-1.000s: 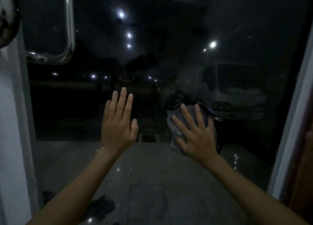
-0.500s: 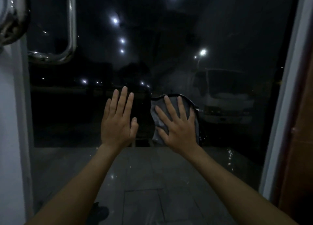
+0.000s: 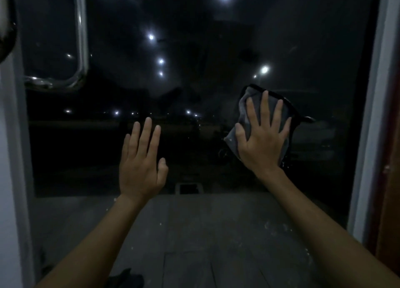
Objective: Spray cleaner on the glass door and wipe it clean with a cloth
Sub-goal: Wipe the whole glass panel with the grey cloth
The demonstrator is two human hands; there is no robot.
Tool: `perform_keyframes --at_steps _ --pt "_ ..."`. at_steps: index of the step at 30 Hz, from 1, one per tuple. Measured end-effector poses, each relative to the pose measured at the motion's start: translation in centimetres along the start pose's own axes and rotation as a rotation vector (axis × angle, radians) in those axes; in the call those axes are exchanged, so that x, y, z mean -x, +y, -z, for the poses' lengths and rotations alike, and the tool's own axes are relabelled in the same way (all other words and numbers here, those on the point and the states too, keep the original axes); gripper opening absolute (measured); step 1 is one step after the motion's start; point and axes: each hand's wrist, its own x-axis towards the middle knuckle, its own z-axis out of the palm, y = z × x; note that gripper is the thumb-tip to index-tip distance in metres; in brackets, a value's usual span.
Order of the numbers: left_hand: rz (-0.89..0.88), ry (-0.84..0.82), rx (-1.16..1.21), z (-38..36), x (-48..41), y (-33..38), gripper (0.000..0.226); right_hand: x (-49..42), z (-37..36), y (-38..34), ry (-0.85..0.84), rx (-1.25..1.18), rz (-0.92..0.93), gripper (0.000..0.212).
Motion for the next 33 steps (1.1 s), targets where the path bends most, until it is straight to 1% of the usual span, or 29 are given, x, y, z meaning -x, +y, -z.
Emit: perform_keyframes --at_steps 2,5,7,10,12,15,17,19,22,27,30,33 --pt "0.003 -0.003 0.004 0.1 0.2 0.0 0.072 2.4 0.0 0.5 -0.016 0.000 0.101 0.063" --pt "0.005 0.018 -0.007 0.1 0.3 0.3 0.072 7.0 -0.5 3.2 -0.036 0.025 0.282 0.063" --pt "0.016 0.042 -0.005 0.2 0.1 0.5 0.072 8.8 -0.7 5.7 -0.036 0.056 0.306 0.062" --pt "0.079 0.031 0.036 -0.1 -0.4 2.0 0.074 8.7 -0.2 8.8 -0.033 0.041 0.187 0.062" --pt "0.105 0.001 0.049 -0.3 -0.9 3.3 0.077 7.2 0.3 9.6 -0.038 0.026 0.079 0.062" --pt "0.042 -0.054 0.036 -0.1 -2.5 5.5 0.078 2.9 1.4 9.8 -0.046 -0.024 -0.116 0.063" --pt "-0.014 -0.081 0.025 -0.1 -3.2 7.0 0.077 0.5 2.0 10.0 -0.049 -0.055 -0.186 0.064" --pt "-0.071 -0.110 0.023 -0.4 -3.5 8.8 0.076 -0.1 2.2 10.3 -0.043 -0.058 -0.191 0.063" --pt "-0.132 -0.142 0.020 -1.3 -2.3 11.5 0.075 2.1 1.9 10.9 -0.032 -0.071 -0.197 0.063" --pt "-0.175 -0.167 0.000 -3.5 2.0 14.3 0.077 11.5 0.6 12.7 -0.032 -0.087 -0.278 0.062" --pt "-0.222 -0.202 -0.025 -4.4 4.7 15.7 0.076 18.5 -0.1 14.4 -0.097 -0.076 -0.218 0.061" --pt "-0.260 -0.230 -0.036 -4.5 5.6 16.0 0.075 20.4 -0.1 16.0 -0.130 -0.055 -0.145 0.061"
